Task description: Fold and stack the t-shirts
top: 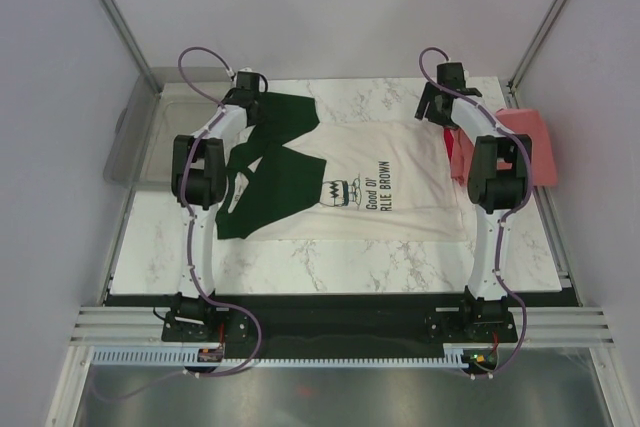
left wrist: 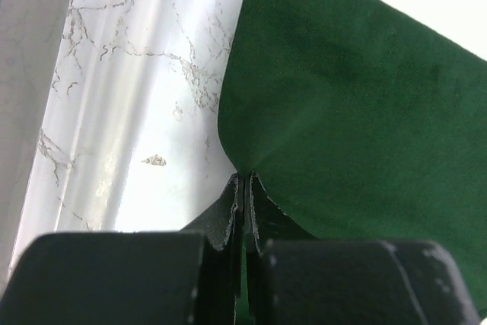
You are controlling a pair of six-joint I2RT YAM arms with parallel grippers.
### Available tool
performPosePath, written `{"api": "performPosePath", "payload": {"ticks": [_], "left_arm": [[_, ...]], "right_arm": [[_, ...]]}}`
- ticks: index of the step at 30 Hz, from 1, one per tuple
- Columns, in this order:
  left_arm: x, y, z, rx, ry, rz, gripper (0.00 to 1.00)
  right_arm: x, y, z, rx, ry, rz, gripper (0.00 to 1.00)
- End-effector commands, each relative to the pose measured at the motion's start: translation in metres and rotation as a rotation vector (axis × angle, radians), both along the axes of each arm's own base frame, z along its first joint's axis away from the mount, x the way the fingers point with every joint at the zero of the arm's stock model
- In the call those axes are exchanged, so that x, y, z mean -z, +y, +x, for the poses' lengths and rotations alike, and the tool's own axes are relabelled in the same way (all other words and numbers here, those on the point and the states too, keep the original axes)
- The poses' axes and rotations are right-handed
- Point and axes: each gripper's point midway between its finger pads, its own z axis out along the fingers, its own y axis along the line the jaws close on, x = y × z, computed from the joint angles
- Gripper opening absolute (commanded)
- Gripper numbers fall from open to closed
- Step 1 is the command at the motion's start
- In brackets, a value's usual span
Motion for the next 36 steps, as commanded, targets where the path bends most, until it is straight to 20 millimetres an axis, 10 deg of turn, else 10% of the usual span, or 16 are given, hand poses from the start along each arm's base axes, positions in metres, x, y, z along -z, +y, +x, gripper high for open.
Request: {"api": "performPosePath", "payload": {"ticks": [1, 36], "left_arm": [[-0.025, 0.012, 0.009, -0.056, -0.076, -0.015, 0.02], [-0.019, 0.009, 0.012, -0.014, -0.062, -0.085, 0.02]], "right_arm": [[0.001, -0.018, 0.004, 0.042, -0.003, -0.016, 0.79], [0.053, -0.016, 0.03, 0.046, 0.058, -0.077, 0.56]]}}
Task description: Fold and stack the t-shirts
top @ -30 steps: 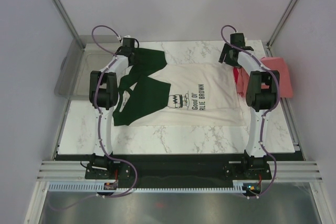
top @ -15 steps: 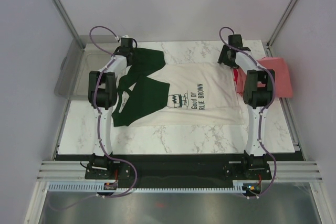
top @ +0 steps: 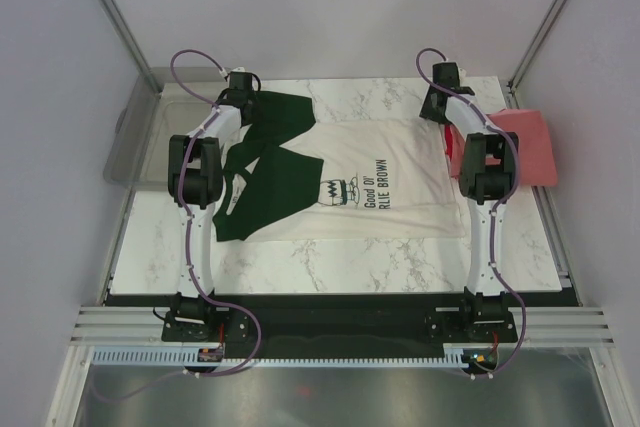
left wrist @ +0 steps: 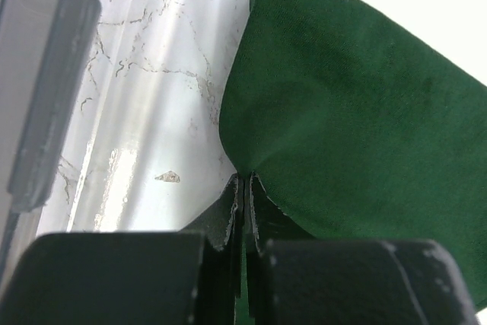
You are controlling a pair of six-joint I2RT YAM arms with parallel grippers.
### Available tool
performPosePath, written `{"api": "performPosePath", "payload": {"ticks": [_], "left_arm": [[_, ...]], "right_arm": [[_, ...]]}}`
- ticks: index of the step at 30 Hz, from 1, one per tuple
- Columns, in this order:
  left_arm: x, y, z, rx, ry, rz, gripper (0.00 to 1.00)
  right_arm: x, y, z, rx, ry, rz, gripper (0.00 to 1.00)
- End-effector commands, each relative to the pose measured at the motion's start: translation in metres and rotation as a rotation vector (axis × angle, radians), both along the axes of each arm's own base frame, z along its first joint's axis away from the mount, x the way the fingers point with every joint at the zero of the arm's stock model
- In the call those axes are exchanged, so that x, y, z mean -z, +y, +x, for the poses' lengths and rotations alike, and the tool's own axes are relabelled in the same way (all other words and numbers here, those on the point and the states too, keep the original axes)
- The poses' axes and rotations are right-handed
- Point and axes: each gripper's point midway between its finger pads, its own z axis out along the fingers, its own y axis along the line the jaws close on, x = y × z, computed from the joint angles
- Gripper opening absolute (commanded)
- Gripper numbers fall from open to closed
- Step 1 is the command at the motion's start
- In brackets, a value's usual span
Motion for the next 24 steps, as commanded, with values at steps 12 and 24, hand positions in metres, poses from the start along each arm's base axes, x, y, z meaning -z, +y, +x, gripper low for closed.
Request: {"api": "performPosePath", "payload": {"ticks": [12, 24], "left_arm": [[-0.023, -0.008, 0.006, 0.031, -0.045, 0.021, 0.02], [-0.07, -0.027, 0.004, 0.086, -0.122, 0.067, 0.02]], "right_arm": [[-0.008, 0.009, -0.003, -0.024, 0.032, -0.138, 0.0], [-0.041, 0.013, -0.008, -0.026, -0.014, -0.106, 0.0]]}}
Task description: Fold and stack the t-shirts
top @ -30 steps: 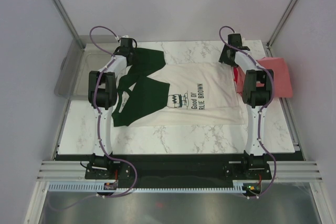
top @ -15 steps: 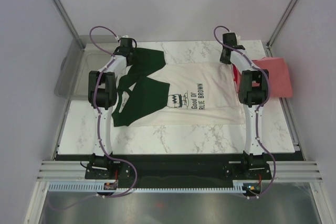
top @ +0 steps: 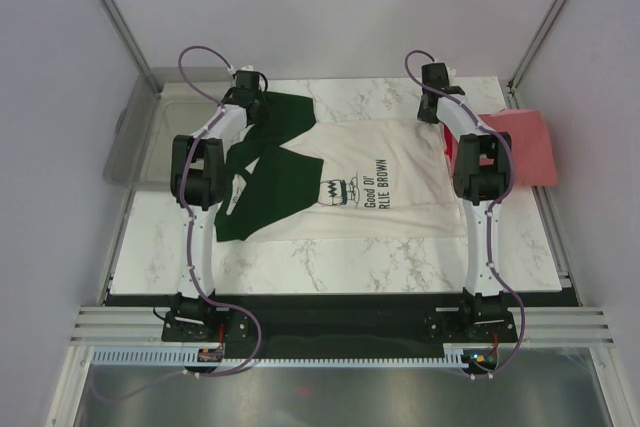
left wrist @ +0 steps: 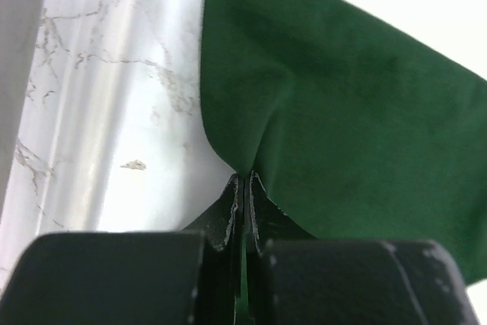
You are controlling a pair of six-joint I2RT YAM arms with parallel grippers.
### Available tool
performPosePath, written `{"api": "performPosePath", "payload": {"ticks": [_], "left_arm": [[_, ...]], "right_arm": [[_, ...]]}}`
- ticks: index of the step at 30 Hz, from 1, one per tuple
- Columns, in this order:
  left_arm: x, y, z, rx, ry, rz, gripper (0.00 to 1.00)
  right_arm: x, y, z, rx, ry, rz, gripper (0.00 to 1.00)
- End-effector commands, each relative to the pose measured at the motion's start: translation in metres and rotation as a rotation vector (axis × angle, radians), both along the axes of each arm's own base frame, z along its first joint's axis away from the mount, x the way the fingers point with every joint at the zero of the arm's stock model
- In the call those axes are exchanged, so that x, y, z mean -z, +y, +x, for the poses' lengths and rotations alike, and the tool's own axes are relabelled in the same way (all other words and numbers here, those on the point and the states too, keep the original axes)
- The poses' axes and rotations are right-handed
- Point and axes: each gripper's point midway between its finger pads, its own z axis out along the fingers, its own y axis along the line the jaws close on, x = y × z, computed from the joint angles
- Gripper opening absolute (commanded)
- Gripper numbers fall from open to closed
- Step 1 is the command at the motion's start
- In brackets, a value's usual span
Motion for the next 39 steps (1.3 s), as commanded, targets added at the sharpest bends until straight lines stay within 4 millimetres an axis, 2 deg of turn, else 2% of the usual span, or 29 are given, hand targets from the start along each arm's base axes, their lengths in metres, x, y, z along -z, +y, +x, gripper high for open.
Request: {"api": "performPosePath", "payload": {"ticks": [1, 4, 6, 7, 10, 11, 12, 13, 14, 15, 17, 19, 21, 22, 26, 27, 28, 29, 30, 32, 33, 34, 35, 39], "left_arm": [[-0.071, -0.01, 0.005, 0.038, -0.127, 0.046, 0.02], [-0.08, -0.009, 0.0, 0.035, -0.135, 0.046, 0.02], [-0.082, -0.008, -0.004, 0.029, -0.132, 0.048, 0.02], [-0.091, -0.007, -0.006, 0.026, -0.144, 0.048, 0.02], [-0.095, -0.004, -0.012, 0.014, -0.147, 0.052, 0.02], [-0.103, -0.003, -0.014, 0.005, -0.16, 0.053, 0.02], [-0.102, -0.002, -0.017, 0.005, -0.16, 0.053, 0.02], [-0.104, -0.002, -0.018, 0.006, -0.163, 0.051, 0.02], [-0.114, -0.003, -0.019, 0.008, -0.181, 0.044, 0.02], [-0.112, -0.003, -0.023, 0.01, -0.178, 0.044, 0.02], [-0.123, -0.003, -0.026, 0.017, -0.196, 0.038, 0.02], [-0.124, -0.004, -0.03, 0.021, -0.207, 0.04, 0.02], [-0.128, -0.003, -0.037, 0.027, -0.216, 0.045, 0.02], [-0.131, -0.003, -0.037, 0.03, -0.231, 0.045, 0.02], [-0.14, -0.006, -0.042, 0.055, -0.269, 0.043, 0.02], [-0.136, -0.006, -0.046, 0.062, -0.264, 0.048, 0.02], [-0.144, -0.008, -0.048, 0.068, -0.284, 0.045, 0.02], [-0.15, -0.009, -0.047, 0.076, -0.311, 0.044, 0.02], [-0.146, -0.01, -0.051, 0.084, -0.308, 0.046, 0.02], [-0.159, -0.014, -0.056, 0.097, -0.343, 0.048, 0.02], [-0.155, -0.017, -0.06, 0.112, -0.34, 0.059, 0.02], [-0.163, -0.018, -0.059, 0.115, -0.377, 0.067, 0.02], [-0.174, -0.018, -0.063, 0.115, -0.402, 0.083, 0.02], [-0.185, -0.024, -0.073, 0.127, -0.422, 0.216, 0.02]], "right_arm": [[-0.04, 0.002, -0.009, 0.0, -0.032, 0.011, 0.0], [-0.051, 0.0, -0.015, 0.008, -0.04, 0.014, 0.0], [-0.051, -0.004, -0.02, 0.017, -0.034, 0.032, 0.0], [-0.052, -0.006, -0.022, 0.023, -0.034, 0.033, 0.0], [-0.064, -0.012, -0.026, 0.046, -0.055, 0.054, 0.0], [-0.064, -0.013, -0.028, 0.046, -0.052, 0.059, 0.0], [-0.066, -0.013, -0.03, 0.045, -0.054, 0.059, 0.0], [-0.072, -0.012, -0.03, 0.041, -0.064, 0.064, 0.0], [-0.069, -0.012, -0.034, 0.039, -0.055, 0.068, 0.0], [-0.071, -0.011, -0.035, 0.038, -0.056, 0.072, 0.0], [-0.074, -0.01, -0.04, 0.033, -0.054, 0.08, 0.0], [-0.08, -0.009, -0.043, 0.028, -0.064, 0.084, 0.0], [-0.078, -0.006, -0.047, 0.016, -0.057, 0.099, 0.0], [-0.085, -0.005, -0.047, 0.012, -0.071, 0.103, 0.0], [-0.083, 0.001, -0.057, -0.006, -0.062, 0.129, 0.0], [-0.083, 0.002, -0.059, -0.012, -0.059, 0.138, 0.0], [-0.087, 0.002, -0.06, -0.013, -0.069, 0.141, 0.0], [-0.082, 0.003, -0.065, -0.013, -0.056, 0.145, 0.0], [-0.082, 0.003, -0.067, -0.014, -0.056, 0.146, 0.0], [-0.083, 0.003, -0.073, -0.014, -0.056, 0.148, 0.0], [-0.084, 0.003, -0.075, -0.012, -0.058, 0.148, 0.0], [-0.087, 0.002, -0.077, -0.011, -0.062, 0.148, 0.0], [-0.086, 0.002, -0.08, -0.01, -0.056, 0.148, 0.0], [-0.09, -0.001, -0.087, -0.001, -0.058, 0.143, 0.0]]}}
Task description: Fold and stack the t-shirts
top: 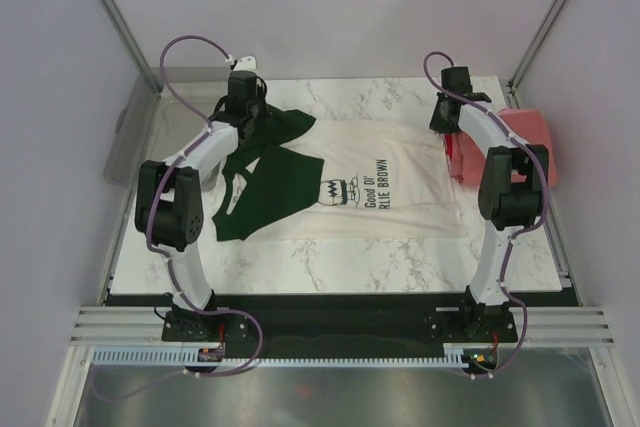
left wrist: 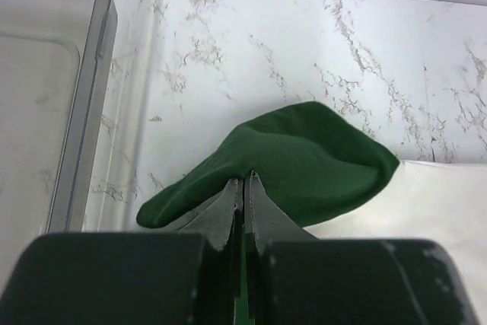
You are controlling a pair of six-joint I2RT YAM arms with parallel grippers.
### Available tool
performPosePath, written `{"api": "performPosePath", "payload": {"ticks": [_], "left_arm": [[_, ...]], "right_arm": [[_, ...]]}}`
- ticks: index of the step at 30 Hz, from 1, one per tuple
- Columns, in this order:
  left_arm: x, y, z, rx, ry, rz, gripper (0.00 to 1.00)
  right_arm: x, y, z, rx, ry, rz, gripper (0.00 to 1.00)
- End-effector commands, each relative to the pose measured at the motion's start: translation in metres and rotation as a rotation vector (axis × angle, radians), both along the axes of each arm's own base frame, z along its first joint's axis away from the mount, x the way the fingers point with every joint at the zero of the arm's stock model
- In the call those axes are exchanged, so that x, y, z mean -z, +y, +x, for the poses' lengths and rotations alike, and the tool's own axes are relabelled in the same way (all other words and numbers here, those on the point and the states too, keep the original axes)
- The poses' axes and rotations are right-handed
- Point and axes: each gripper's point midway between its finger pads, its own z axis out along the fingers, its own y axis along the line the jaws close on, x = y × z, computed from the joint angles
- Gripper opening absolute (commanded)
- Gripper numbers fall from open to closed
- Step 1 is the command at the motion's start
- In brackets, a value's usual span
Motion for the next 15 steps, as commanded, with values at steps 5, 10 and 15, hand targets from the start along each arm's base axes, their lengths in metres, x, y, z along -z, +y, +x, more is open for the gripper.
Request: {"api": "performPosePath", "payload": {"ticks": [5, 10, 15], "left_arm": [[-0.059, 0.007, -0.013, -0.063, -0.16, 0.214, 0.02], [-0.059, 0.01, -0.027, -0.08, -0.155, 0.219, 0.02], [-0.046, 0.022, -0.04, -0.123, -0.138, 0.237, 0.02]], "right_arm": [[-0.038, -0.009, -0.01, 0.038, -0.082, 0.005, 0.0], [-0.042, -0.008, -0.02, 0.036, -0.083, 0.016, 0.0], [-0.044, -0.014, -0.031, 0.063, -0.081, -0.005, 0.0]]}}
